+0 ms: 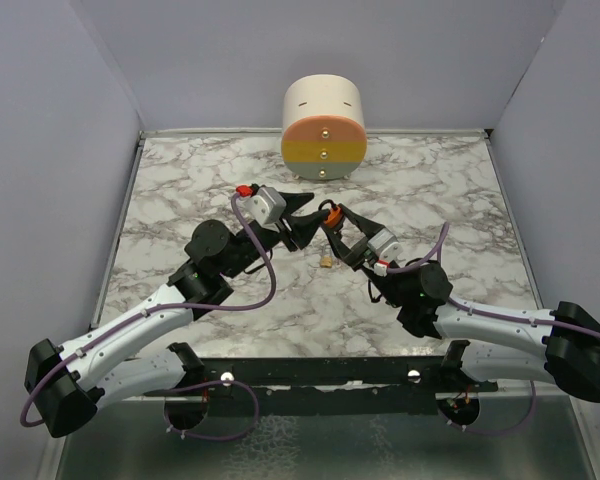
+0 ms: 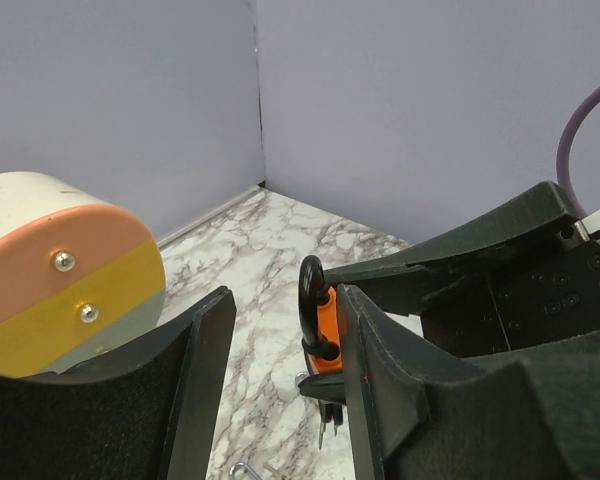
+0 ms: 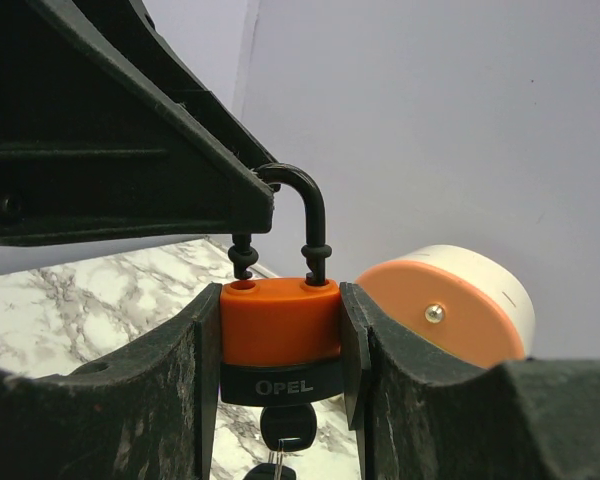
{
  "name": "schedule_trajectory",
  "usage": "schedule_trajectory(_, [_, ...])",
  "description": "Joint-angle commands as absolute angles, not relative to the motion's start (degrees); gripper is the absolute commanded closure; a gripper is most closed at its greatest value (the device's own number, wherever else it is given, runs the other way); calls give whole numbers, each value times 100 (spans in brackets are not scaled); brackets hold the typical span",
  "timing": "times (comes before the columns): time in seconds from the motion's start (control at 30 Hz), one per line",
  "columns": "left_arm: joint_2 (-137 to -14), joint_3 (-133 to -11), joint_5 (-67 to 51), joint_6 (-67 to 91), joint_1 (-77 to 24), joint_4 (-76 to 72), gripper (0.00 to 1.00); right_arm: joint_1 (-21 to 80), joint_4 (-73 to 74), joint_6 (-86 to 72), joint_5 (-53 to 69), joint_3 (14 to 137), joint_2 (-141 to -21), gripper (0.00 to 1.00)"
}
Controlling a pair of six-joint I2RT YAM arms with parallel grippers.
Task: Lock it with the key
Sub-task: Lock the lock.
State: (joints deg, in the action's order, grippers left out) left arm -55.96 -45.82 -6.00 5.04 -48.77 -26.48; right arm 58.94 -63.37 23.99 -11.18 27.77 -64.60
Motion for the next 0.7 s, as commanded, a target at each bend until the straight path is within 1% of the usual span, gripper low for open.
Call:
schedule_trajectory(0.0, [-5594,-4678,-760,625,-4878,-2931,52,5933,-6530,2352,-1208,2900,-6379,99])
schedule_trajectory(0.17, [-5620,-4698,-832,654,-4880,-2965,54,5935,-6539,2360,-1210,2919,-6406,99])
schedule_trajectory(0.33, [-5672,-4714,-842,691,-4879,-2953,66,5937,-6539,2370,-1212,2935,-6407,99])
schedule_trajectory(0.43, [-5737,-4735,-859,727,-4882,-2949,69,5938,-6531,2381,-1212,2936,-6399,99])
schedule_trajectory(0.53, [-5796,-4759,-916,746,-4879,-2953,73,5936,-6539,2389,-1213,2936,-6393,99])
schedule_trajectory(0.6, [-5822,-4778,-939,743,-4886,-2953,79,5936,-6531,2405,-1213,2935,-6390,99])
schedule_trajectory(0.67, [-5840,-4797,-962,746,-4884,-2954,88,5937,-6527,2405,-1218,2944,-6406,99])
